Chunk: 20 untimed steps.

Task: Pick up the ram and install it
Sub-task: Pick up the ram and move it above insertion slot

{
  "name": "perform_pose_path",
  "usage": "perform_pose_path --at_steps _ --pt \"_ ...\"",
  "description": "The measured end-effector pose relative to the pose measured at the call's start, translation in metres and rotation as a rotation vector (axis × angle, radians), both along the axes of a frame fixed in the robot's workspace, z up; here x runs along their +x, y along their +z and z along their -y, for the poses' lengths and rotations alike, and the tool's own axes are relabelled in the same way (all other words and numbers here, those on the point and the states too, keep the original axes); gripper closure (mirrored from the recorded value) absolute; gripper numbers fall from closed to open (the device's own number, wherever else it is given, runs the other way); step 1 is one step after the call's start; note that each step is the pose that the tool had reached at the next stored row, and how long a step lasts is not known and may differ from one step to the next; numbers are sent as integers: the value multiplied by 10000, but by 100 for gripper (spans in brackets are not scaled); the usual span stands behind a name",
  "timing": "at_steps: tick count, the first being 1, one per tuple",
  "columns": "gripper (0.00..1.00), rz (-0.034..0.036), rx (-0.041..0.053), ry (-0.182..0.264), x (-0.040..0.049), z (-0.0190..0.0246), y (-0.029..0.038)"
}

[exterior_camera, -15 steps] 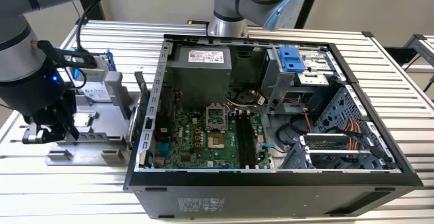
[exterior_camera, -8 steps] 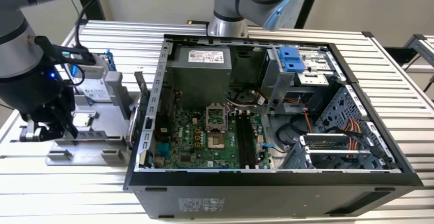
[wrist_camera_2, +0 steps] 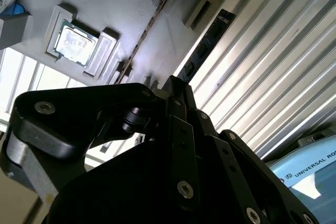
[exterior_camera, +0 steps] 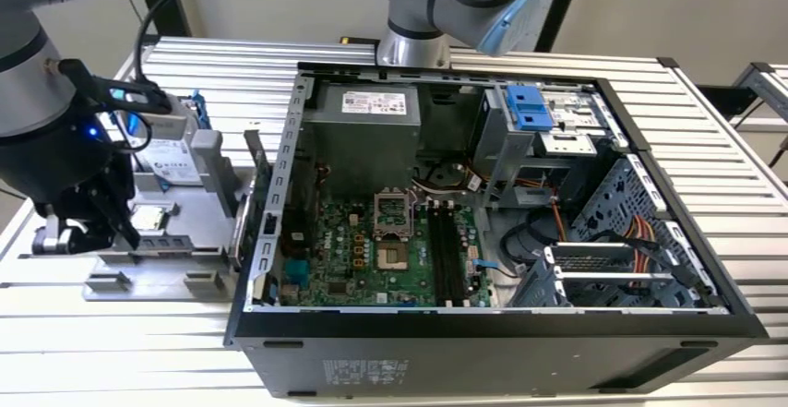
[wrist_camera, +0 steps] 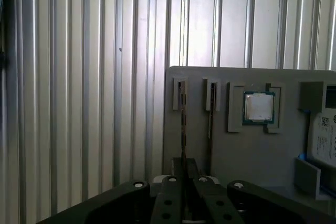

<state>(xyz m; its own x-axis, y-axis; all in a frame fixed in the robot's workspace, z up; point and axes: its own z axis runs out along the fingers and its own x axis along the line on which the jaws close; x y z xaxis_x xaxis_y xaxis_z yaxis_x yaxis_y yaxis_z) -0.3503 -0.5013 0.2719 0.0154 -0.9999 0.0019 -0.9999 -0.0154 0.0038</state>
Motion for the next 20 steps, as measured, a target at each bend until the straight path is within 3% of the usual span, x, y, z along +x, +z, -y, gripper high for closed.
perform_pose_path --at_steps 9,20 --pt "100 -1 -1 -1 0 0 49" --pt "100 -1 -1 0 0 0 153"
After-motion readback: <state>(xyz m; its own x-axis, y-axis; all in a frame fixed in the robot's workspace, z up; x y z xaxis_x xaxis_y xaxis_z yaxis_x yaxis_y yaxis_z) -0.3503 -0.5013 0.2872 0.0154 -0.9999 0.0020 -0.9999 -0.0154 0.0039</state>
